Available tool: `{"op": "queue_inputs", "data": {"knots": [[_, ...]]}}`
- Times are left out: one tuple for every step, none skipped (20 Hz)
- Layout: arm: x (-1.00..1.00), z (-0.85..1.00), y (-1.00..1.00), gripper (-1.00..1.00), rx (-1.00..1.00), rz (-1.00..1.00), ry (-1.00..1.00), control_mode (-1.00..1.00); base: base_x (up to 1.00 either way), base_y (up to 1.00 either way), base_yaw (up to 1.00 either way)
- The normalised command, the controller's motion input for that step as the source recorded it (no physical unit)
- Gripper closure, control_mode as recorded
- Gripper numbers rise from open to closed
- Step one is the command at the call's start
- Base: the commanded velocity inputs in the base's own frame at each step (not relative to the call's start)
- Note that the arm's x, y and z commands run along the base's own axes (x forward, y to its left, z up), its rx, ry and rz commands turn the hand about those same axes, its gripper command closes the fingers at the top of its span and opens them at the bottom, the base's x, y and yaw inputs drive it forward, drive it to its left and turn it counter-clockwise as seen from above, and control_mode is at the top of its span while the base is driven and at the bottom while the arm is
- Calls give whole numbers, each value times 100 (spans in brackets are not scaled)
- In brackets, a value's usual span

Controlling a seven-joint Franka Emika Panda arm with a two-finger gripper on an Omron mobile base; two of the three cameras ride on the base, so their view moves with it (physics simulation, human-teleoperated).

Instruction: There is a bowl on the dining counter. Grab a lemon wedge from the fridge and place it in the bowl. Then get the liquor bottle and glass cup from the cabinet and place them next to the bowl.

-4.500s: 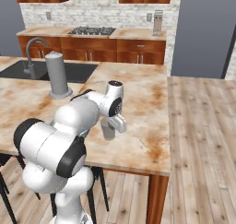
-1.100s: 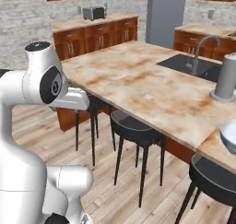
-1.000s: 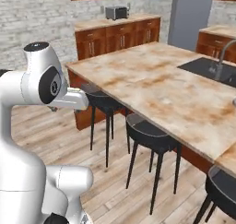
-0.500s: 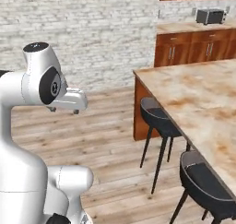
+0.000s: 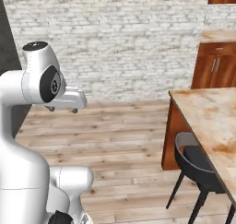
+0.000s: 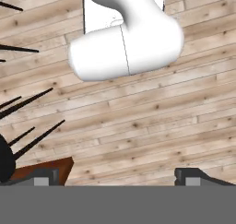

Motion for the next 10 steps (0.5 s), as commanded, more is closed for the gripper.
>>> {"op": "queue_inputs", "data": {"knots": [[0,0,0,-100,0,0,0,100,100,21,27],[0,0,0,-100,0,0,0,100,100,21,25],[0,0,0,-100,0,0,0,100,100,20,22],[0,0,0,-100,0,0,0,100,100,22,20],[0,0,0,-100,0,0,0,100,100,21,19],[0,0,0,-100,0,0,0,100,100,20,17],[0,0,0,-100,0,0,0,100,100,19,16],[0,0,0,-100,0,0,0,100,100,19,13],[0,0,0,-100,0,0,0,100,100,21,13],[0,0,0,-100,0,0,0,100,100,17,12]]}}
